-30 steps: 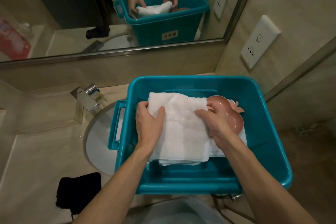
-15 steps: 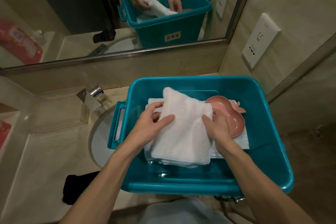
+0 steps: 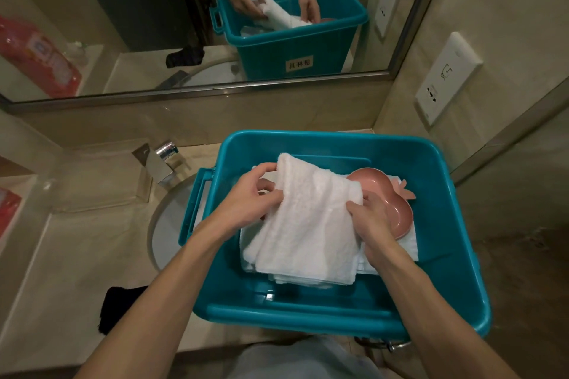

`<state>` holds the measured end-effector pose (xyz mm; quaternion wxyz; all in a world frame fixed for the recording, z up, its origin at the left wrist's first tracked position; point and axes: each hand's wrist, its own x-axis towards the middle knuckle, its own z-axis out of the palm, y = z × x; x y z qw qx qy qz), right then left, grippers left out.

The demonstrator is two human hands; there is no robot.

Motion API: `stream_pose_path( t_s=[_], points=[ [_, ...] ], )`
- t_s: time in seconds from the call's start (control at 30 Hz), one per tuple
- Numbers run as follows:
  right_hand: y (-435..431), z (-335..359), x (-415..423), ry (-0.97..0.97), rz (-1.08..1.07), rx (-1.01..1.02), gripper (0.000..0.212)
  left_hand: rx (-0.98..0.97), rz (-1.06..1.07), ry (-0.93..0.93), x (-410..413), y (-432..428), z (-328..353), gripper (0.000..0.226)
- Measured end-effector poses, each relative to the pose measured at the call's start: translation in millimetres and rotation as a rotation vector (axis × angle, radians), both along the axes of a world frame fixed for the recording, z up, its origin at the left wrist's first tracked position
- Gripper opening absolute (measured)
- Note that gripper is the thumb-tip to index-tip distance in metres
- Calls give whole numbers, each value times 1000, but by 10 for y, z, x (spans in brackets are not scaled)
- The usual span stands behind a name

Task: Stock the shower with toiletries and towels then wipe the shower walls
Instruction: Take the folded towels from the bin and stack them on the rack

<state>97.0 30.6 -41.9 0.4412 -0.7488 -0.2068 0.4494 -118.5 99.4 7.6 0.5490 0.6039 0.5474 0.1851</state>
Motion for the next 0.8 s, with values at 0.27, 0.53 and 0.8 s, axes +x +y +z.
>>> stream_pose_path(
  t_s=[0.27,0.53,0.8],
  points=[
    [-16,46,-29,-31,96,19,21,233,-177,194,-60,171,-119,76],
    [-20,-68,34,-154,136,-34,20,210,-148,144,-40,125,-173,71],
    [-63,332,-359,-777,365,173,51,121,-180,-5,-97,68,-212,84]
  ],
)
